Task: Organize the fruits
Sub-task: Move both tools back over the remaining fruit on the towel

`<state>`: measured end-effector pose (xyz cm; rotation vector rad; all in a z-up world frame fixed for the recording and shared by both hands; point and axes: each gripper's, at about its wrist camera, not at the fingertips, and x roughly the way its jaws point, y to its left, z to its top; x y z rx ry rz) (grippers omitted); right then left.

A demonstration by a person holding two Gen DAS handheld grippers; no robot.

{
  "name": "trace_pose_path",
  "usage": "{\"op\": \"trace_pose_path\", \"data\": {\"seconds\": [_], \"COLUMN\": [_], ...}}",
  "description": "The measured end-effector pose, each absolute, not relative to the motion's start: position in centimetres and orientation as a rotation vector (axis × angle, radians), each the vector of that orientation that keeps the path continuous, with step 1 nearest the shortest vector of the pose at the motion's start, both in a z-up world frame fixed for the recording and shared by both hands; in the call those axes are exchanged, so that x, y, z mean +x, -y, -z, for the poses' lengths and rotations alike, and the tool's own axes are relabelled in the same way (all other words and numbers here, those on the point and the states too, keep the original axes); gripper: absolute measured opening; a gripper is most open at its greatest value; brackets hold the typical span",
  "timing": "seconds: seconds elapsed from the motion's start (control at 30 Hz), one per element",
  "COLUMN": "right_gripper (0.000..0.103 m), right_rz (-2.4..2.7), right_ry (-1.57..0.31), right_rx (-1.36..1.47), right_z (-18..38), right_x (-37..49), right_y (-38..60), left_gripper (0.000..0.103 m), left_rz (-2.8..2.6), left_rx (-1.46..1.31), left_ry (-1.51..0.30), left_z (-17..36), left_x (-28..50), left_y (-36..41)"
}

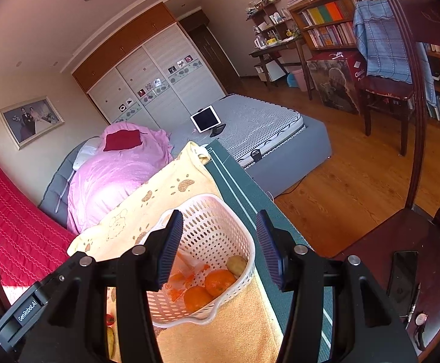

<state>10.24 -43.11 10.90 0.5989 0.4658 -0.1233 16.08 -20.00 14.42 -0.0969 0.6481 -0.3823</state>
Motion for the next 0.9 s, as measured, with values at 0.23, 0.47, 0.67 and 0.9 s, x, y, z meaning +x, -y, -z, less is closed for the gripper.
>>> {"op": "trace_pose_path", "data": {"seconds": [0.23,0.47,0.67,0.9], "right_gripper": [0.060,0.061,0.061,0.063], "right_rz": [0.103,0.075,0.053,0.032], "right_ry": [-0.436,-0.427,-0.431,-0.424], "right_rx": [0.588,0.567,0.554,0.540], "right_z": [-11.7,-12.3,-12.5,-12.9], "right_x": [9.4,9.1,9.0,9.0], "right_y": [42.3,41.3,40.4,39.4], "left_gripper": [0.087,0.090,0.091,0.091], "left_rz": [0.336,0.268,0.224,0.165], "left_rx": [-0.086,-0.085,-0.118,-0.137], "left_ry": [-0.608,-0.574,-0.576,-0.584], "left_z": [-15.3,-15.8,-15.8,-15.7], "left_x": [14.6,13.5,13.0,12.6], "left_y": [18.3,16.0,13.3,10.3]}}
